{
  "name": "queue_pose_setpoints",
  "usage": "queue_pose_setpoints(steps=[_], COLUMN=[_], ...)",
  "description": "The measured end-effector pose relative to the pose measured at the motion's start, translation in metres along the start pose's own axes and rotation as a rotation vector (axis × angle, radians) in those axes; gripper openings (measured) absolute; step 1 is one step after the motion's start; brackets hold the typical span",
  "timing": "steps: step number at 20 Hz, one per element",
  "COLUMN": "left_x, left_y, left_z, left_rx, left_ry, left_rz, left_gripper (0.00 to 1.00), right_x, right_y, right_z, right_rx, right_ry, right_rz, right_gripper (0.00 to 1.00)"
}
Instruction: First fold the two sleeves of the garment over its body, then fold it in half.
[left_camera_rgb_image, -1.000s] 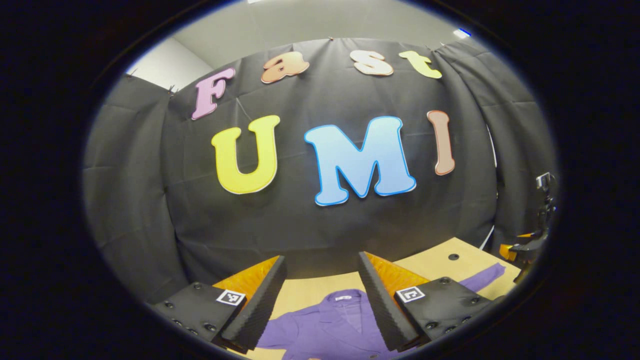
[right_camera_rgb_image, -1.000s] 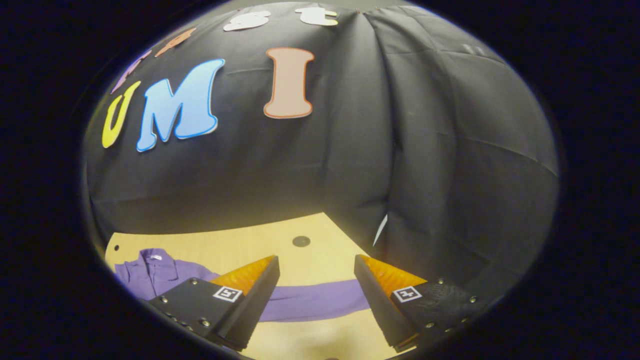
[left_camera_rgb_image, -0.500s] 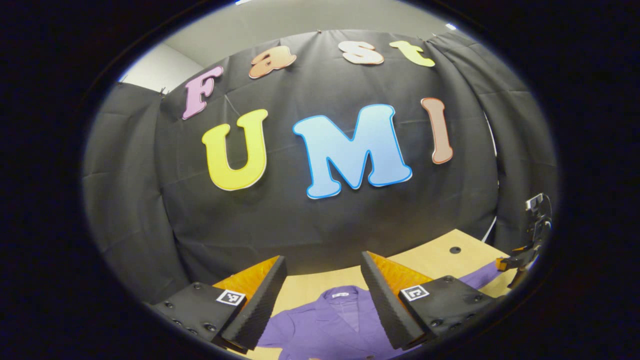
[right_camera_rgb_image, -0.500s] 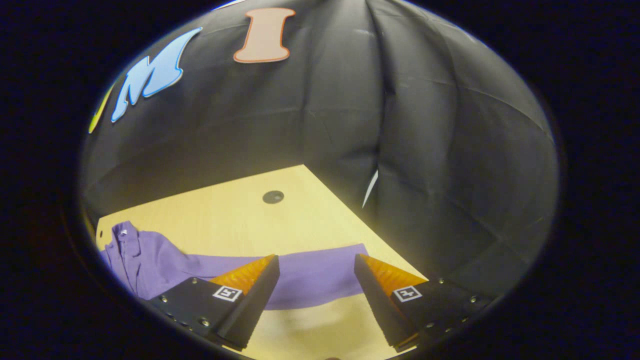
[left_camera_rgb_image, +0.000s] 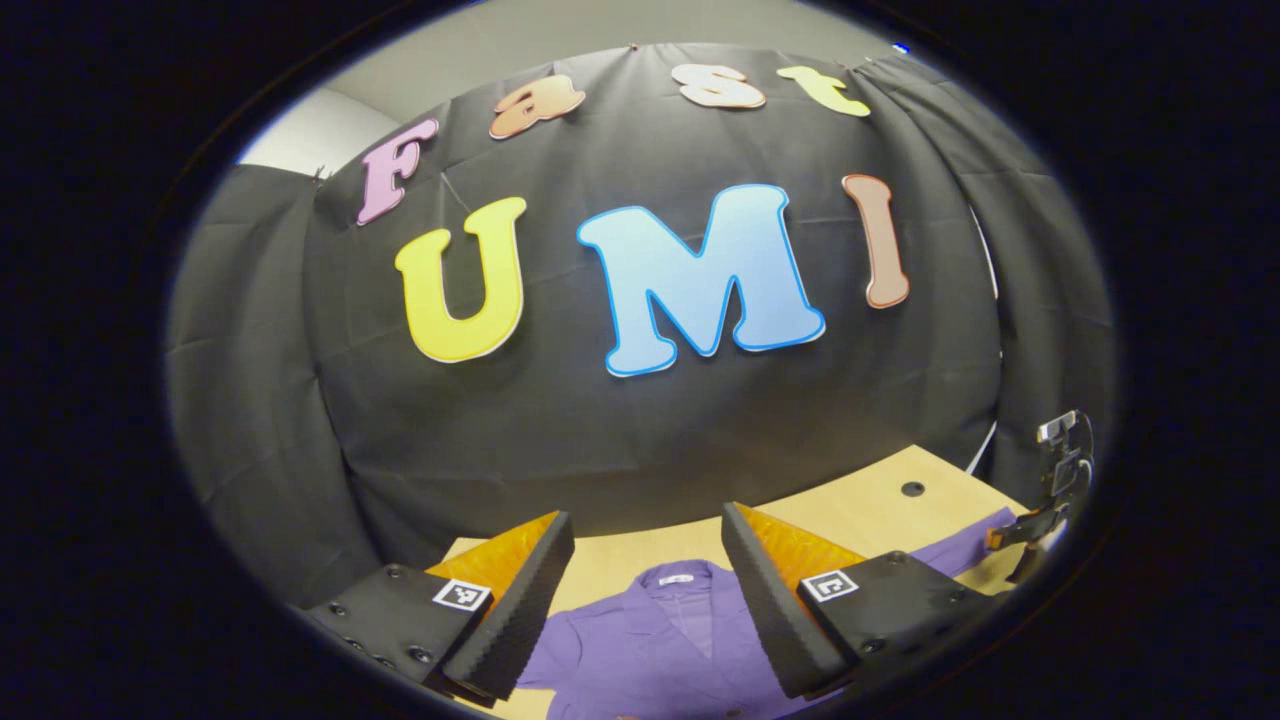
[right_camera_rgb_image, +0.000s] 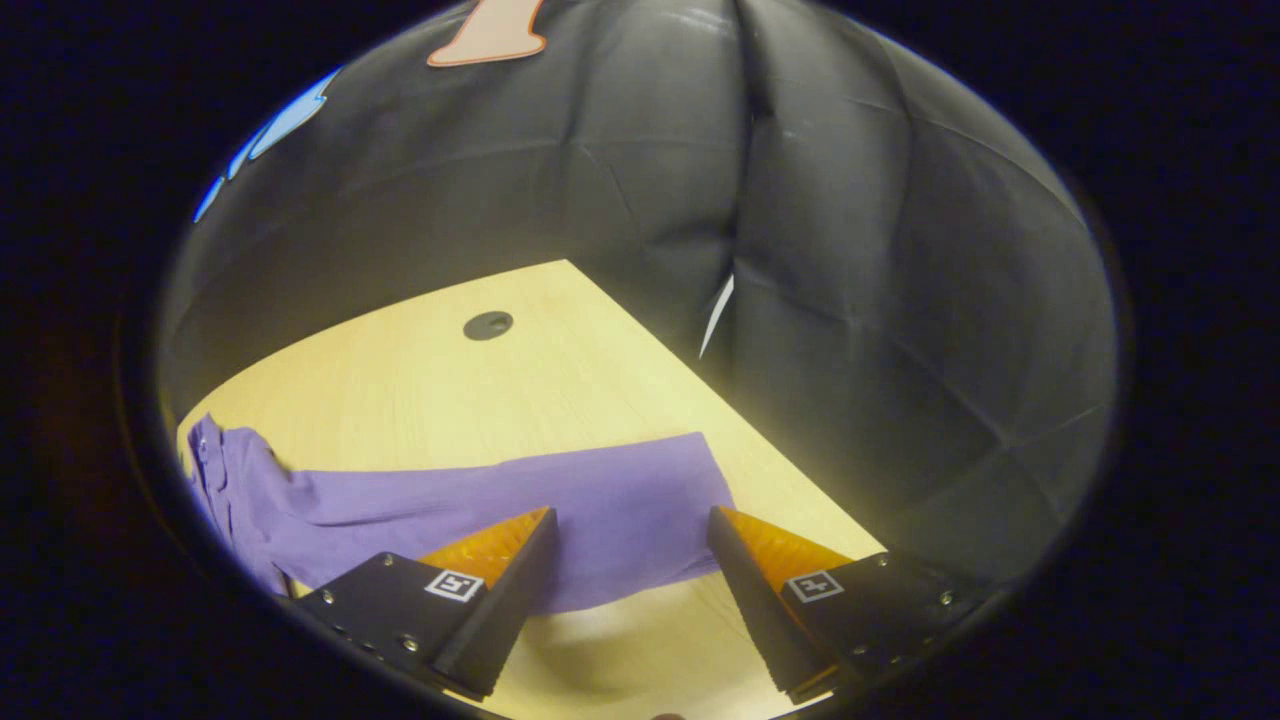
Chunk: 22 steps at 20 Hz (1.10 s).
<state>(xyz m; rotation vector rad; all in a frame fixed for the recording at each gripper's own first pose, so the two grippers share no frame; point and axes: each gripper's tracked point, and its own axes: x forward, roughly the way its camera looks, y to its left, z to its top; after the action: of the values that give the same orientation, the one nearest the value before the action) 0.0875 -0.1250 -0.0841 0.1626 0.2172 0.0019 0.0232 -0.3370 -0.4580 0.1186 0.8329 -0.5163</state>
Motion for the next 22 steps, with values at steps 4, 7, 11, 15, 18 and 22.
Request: queue_pose_setpoints(steps=[4,7,11,15,18,22], left_x=[0.006,0.009,0.011,0.012,0.009,0.002], left_y=[0.003,0.006,0.008,0.009,0.013,0.025], left_z=[-0.004,-0.008,-0.014,-0.019,-0.021,-0.024], left_rx=[-0.003,-0.013,-0.04,-0.062,-0.065,-0.071], left_ry=[0.01,0.019,0.029,0.041,0.041,0.042], left_rz=[0.005,0.009,0.01,0.007,0.018,0.038], left_gripper=[1.0,1.0,1.0,1.0,1.0,1.0], right_x=[0.0,-0.001,-0.001,0.003,0.002,-0.001], right_y=[0.0,0.004,0.011,0.02,0.025,0.031], right_z=[-0.003,-0.008,-0.004,-0.005,-0.006,-0.004], right_rx=[-0.007,-0.008,0.034,0.057,0.075,0.168], right_ry=[0.025,0.046,0.033,0.02,0.025,0.068], right_rz=[-0.006,0.014,0.05,0.074,0.078,0.05], right_gripper=[0.94,0.96,0.94,0.78,0.48,0.06])
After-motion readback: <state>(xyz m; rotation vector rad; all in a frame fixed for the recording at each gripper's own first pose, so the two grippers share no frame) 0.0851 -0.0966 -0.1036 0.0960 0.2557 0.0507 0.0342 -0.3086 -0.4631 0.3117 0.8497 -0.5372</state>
